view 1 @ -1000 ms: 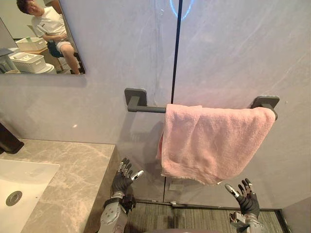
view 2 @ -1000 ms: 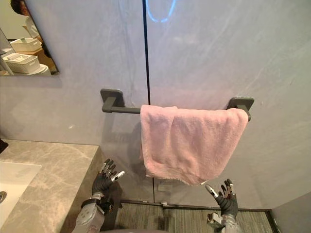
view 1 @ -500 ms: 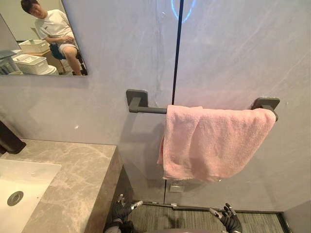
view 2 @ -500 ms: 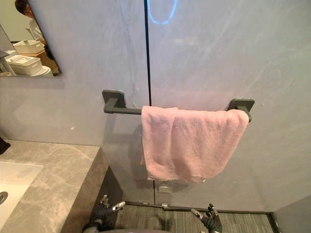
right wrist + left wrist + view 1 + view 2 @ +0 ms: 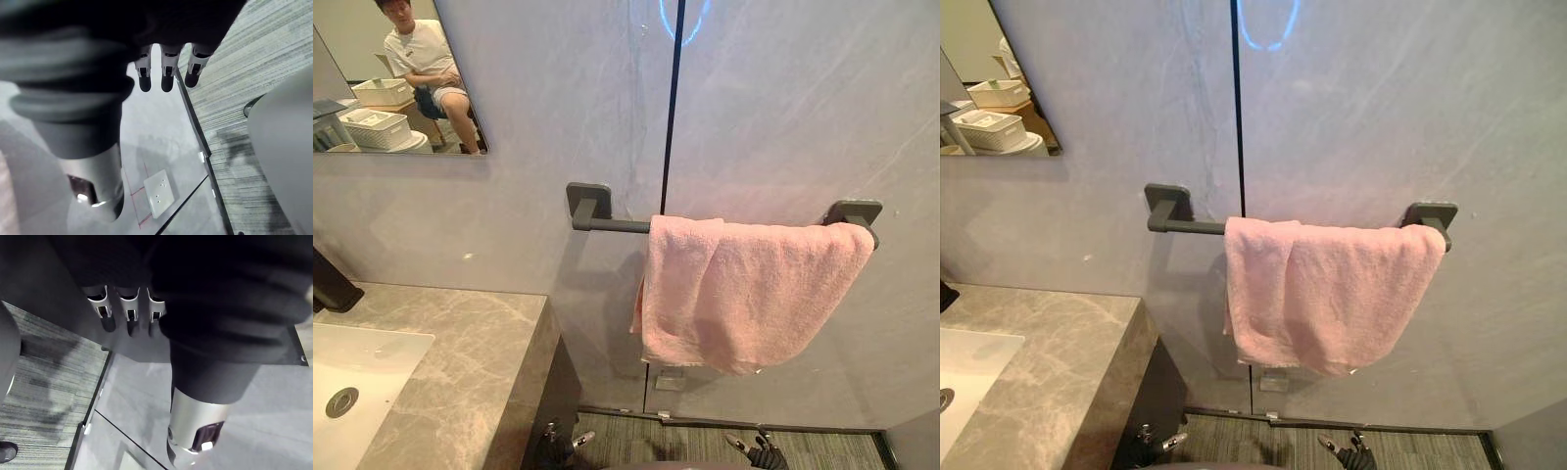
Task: Organize washtable
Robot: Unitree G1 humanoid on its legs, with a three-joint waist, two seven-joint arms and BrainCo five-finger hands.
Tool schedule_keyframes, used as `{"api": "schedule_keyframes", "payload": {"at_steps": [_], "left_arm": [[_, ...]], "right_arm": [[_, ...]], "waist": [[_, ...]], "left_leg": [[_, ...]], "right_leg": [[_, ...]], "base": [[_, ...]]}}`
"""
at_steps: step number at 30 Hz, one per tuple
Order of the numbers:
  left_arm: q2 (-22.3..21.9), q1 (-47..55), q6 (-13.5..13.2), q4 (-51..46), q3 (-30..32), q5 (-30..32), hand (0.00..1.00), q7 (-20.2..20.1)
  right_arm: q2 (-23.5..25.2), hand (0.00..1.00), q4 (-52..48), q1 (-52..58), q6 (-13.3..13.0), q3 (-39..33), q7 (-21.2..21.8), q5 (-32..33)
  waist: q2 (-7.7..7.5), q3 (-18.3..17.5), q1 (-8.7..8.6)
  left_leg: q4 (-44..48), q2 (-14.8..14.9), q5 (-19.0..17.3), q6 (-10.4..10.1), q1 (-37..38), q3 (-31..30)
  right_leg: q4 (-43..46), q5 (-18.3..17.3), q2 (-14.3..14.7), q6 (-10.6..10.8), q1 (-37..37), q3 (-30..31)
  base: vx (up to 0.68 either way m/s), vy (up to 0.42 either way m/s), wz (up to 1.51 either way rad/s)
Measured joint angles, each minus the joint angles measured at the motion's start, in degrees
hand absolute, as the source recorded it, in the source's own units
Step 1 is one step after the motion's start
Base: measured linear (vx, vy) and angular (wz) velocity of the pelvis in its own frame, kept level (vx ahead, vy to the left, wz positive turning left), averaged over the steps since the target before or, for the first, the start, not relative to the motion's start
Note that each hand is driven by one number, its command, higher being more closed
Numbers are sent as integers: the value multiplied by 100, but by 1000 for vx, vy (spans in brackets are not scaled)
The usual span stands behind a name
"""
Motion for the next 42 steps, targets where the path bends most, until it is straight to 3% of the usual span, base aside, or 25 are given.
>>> {"api": "schedule_keyframes", "payload": {"at_steps": [12,24,27,30,31,33,34,35,37,38,39,40,41,42], "left_arm": [[-29,-236,0,400,235,10,0,97],[-27,-565,-5,625,603,65,0,107],[9,-708,-6,621,634,71,0,111],[36,-913,-4,599,599,110,0,162],[33,-995,-9,576,572,115,0,203],[42,-996,-7,537,582,115,0,218],[56,-954,-7,466,589,116,0,220],[71,-890,-5,374,592,118,0,217],[104,-834,-10,275,607,118,0,222],[92,-815,11,290,610,117,0,224],[36,-787,11,294,608,116,0,226],[-26,-781,4,319,587,108,0,228],[-19,-784,3,359,575,99,0,234],[-40,-821,5,425,550,72,0,276]], "right_arm": [[-28,0,551,-337,5,-159,-27,1],[-48,0,734,-739,14,-100,-97,-108],[-56,0,734,-816,14,-30,-128,-167],[-70,0,687,-917,3,87,-150,-216],[-92,0,614,-903,4,105,-147,-216],[-66,0,604,-810,7,123,-146,-217],[-54,0,603,-781,7,144,-142,-217],[-42,0,534,-798,9,153,-140,-222],[-41,0,449,-866,5,196,-138,-243],[-102,0,428,-971,7,209,-144,-263],[-122,0,419,-1013,8,228,-149,-266],[-210,0,336,-1064,0,326,-168,-267],[-291,0,338,-1124,8,365,-174,-265],[-343,0,334,-1156,12,364,-174,-265]], "waist": [[4,72,22],[-97,378,193],[-136,611,302],[-141,629,286],[-146,661,281],[-208,648,303],[-247,619,304],[-300,587,304],[-362,547,318],[-318,510,337],[-193,504,379],[-5,491,465],[-17,509,459],[-18,519,438]], "left_leg": [[-56,-5,3,-3,30,57],[-96,21,-24,-29,-104,545],[194,154,-187,-62,-148,670],[837,362,-272,-56,-800,576],[961,383,-284,-24,-939,397],[1172,378,-284,-24,-1056,136],[1282,396,-284,-24,-1148,28],[1446,473,-277,-41,-1267,-120],[1708,615,-256,-137,-1463,-246],[1880,883,-191,-306,-1655,-338],[1866,1027,-145,-344,-1683,-333],[1762,1224,66,-410,-1691,-290],[1649,1249,253,-476,-1691,-281],[1519,1289,434,-555,-1704,-312]], "right_leg": [[-9,8,57,-13,-22,53],[55,80,190,-43,-470,512],[215,89,262,-52,-543,563],[924,25,286,-52,-1119,202],[1762,-471,196,-221,-1416,135],[2768,-847,-126,-115,-1501,66],[3015,-900,-297,-68,-1472,70],[3267,-892,-700,-74,-1361,119],[3065,-700,-997,-144,-1190,394],[2808,-813,-680,63,-1118,456],[2734,-824,-534,82,-1123,442],[2569,-922,-354,237,-1119,452],[2483,-1098,-353,512,-1132,398],[2401,-1306,-311,610,-1107,304]], "base": [[-20,-24,-2],[-9,-25,-21],[-20,-44,-24],[-63,-55,28],[-24,-52,76],[49,-108,85],[66,-234,104],[14,-225,77],[-31,-493,40],[-83,-522,-5],[-100,-396,-42],[-78,-287,-50],[-111,-423,-34],[-122,-424,7]]}}
